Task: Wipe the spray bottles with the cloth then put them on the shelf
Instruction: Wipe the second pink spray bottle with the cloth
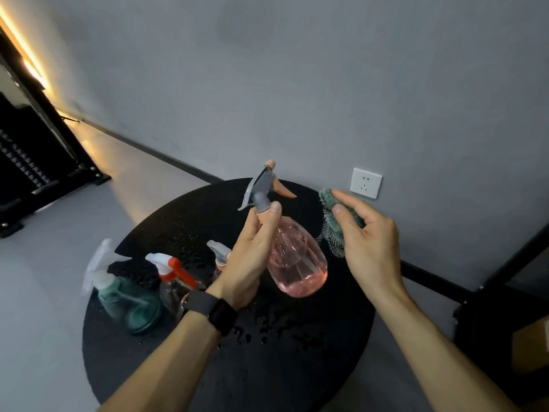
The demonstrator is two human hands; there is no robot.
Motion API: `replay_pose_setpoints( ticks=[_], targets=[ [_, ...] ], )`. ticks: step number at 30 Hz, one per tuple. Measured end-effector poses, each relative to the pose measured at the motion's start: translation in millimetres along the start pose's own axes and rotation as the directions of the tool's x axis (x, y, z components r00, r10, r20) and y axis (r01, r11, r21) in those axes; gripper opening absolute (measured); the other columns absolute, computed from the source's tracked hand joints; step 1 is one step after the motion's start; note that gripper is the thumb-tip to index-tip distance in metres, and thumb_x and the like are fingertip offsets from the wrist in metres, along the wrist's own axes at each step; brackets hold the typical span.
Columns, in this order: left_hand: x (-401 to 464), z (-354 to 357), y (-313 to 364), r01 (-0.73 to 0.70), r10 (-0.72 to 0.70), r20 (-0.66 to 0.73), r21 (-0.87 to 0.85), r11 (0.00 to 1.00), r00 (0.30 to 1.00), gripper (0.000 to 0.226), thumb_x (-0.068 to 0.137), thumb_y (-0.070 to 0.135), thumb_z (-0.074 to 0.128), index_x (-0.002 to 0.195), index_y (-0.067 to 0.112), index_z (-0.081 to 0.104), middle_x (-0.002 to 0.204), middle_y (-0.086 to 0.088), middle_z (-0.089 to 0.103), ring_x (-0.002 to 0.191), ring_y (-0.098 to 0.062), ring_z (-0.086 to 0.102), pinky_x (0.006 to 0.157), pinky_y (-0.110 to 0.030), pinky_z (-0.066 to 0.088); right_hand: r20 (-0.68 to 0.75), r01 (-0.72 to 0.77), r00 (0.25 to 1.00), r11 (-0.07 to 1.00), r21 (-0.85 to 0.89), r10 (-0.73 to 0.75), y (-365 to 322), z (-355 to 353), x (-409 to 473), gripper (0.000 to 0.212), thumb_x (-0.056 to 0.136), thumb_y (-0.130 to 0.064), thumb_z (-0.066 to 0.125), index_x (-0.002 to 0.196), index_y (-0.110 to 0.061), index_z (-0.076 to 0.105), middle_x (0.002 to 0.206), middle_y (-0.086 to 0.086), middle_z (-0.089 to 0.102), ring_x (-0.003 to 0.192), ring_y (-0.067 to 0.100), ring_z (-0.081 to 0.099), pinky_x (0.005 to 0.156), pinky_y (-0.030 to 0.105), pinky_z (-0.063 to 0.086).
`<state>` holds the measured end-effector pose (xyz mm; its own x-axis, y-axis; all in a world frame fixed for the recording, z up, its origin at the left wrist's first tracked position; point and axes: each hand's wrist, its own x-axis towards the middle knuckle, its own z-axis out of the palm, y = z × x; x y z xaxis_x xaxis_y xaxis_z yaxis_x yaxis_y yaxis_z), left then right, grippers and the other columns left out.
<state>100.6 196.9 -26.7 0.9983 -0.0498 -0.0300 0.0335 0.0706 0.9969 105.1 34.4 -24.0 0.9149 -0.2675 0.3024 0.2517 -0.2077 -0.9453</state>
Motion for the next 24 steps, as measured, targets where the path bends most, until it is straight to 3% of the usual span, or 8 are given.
replay_pose_setpoints(
  ticks=[4, 8, 11, 17, 20, 24],
  targets=[
    [-14.0, -16.4, 31.2, 0.004, -0.008, -0.042, -0.100, 0.995, 0.999, 0.042, 0.095, 0.055, 0.048, 0.121, 0.022, 0.051, 0.099, 0.000, 0.073, 0.096, -0.017, 0.073, 0.080, -0.034, 0.060, 0.041, 0.023, 0.999, 0.992, 0.122, -0.028, -15.1, 23.5, -19.3, 0.028, 0.095, -0.009, 0.060, 0.121, -0.016, 0.068, 0.115, -0.015, 0.067, 0.106, -0.015, 0.058, 0.082, -0.001, 0.041],
    [-20.5, -35.6, 49.6, 0.100, -0.124, -0.067, -0.288, 0.952, 0.990, 0.051, 0.094, 0.058, 0.049, 0.128, 0.020, 0.052, 0.114, -0.008, 0.067, 0.109, -0.029, 0.068, 0.090, -0.047, 0.057, 0.049, 0.024, 0.998, 0.979, 0.201, -0.034, -24.2, 54.1, -40.8, 0.029, 0.096, -0.009, 0.058, 0.121, -0.019, 0.068, 0.117, -0.013, 0.068, 0.109, -0.004, 0.062, 0.091, 0.018, 0.052],
    [-26.9, -53.2, 55.1, 0.196, -0.196, 0.045, -0.429, 0.882, 0.980, 0.055, 0.096, 0.055, 0.047, 0.114, 0.004, 0.058, 0.105, -0.015, 0.064, 0.092, -0.028, 0.067, 0.087, -0.049, 0.054, 0.006, -0.019, 1.000, 0.968, 0.252, 0.018, -27.0, 72.7, -48.2, 0.028, 0.096, -0.011, 0.057, 0.117, -0.025, 0.070, 0.114, -0.012, 0.070, 0.108, 0.004, 0.065, 0.093, 0.034, 0.055],
    [-38.1, -86.9, 41.2, 0.187, -0.091, 0.174, -0.687, 0.702, 0.980, 0.034, 0.094, 0.021, 0.043, 0.121, 0.002, 0.045, 0.115, -0.022, 0.050, 0.099, -0.030, 0.055, 0.114, -0.055, 0.033, 0.055, -0.084, 0.996, 0.949, 0.305, 0.071, -35.1, 97.3, -49.1, 0.027, 0.095, -0.010, 0.058, 0.114, -0.026, 0.071, 0.111, -0.008, 0.072, 0.104, 0.011, 0.068, 0.090, 0.042, 0.056],
    [-42.2, -95.6, 34.3, 0.143, -0.064, 0.138, -0.705, 0.695, 0.988, 0.040, 0.097, 0.020, 0.053, 0.128, -0.003, 0.051, 0.118, -0.020, 0.056, 0.111, -0.034, 0.056, 0.110, -0.061, 0.038, 0.070, -0.114, 0.993, 0.939, 0.325, 0.096, -36.9, 110.2, -50.6, 0.027, 0.096, -0.010, 0.057, 0.115, -0.025, 0.071, 0.110, -0.007, 0.072, 0.103, 0.011, 0.069, 0.089, 0.041, 0.057],
    [-42.3, -96.9, 26.4, 0.087, -0.067, 0.056, -0.662, 0.745, 0.996, 0.045, 0.097, 0.036, 0.058, 0.130, 0.006, 0.060, 0.124, -0.018, 0.063, 0.117, -0.035, 0.060, 0.104, -0.060, 0.045, 0.039, -0.107, 0.994, 0.928, 0.357, 0.100, -39.1, 125.1, -54.9, 0.028, 0.097, -0.012, 0.057, 0.113, -0.031, 0.070, 0.109, -0.008, 0.073, 0.102, 0.011, 0.069, 0.090, 0.041, 0.056]
  ],
)
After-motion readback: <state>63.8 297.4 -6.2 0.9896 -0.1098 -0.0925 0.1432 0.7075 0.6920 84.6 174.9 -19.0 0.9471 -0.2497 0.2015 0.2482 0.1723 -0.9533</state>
